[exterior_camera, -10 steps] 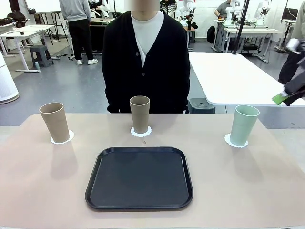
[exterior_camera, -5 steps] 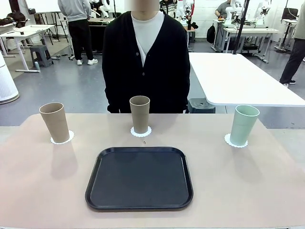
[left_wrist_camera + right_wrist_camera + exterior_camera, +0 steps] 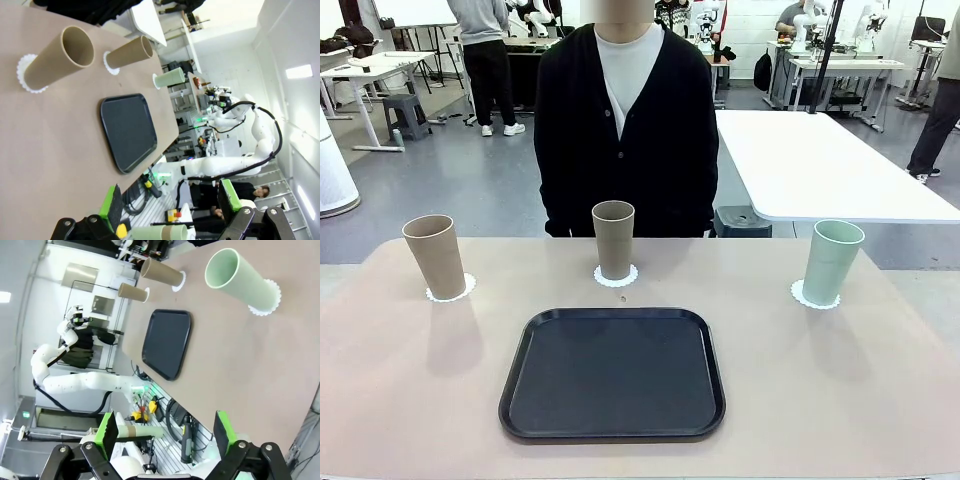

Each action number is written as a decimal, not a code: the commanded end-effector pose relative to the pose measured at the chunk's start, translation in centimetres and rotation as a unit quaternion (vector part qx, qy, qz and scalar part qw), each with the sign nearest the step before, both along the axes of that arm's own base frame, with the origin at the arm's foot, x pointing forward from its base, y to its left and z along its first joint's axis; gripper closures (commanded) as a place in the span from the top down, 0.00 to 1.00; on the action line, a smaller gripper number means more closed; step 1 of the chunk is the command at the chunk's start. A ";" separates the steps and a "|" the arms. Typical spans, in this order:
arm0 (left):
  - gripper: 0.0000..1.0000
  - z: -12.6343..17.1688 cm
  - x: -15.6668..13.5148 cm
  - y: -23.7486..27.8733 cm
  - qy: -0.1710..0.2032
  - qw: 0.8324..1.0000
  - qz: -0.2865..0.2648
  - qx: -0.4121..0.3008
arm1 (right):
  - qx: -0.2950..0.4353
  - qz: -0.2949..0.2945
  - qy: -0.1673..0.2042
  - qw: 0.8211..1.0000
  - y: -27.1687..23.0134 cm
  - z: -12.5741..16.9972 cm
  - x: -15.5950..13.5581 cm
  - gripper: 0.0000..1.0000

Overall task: Place coasters on the table and set cups on them.
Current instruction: Take one Reusable plastic cup from the Flat Tray and place it on a coaster set by the human.

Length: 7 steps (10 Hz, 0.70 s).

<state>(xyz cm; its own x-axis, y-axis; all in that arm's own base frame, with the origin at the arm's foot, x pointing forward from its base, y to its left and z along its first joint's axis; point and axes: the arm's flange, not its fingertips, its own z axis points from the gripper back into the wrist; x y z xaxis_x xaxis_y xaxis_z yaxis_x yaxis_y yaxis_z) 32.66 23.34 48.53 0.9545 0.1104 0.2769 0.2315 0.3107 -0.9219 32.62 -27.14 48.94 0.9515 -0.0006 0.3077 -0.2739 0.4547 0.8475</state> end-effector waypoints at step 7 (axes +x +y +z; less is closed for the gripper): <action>1.00 0.2 -0.2 0.1 -0.003 1.000 -0.001 -0.006 | 0.027 0.016 -0.006 0.999 0.3 -1.8 -1.3 1.00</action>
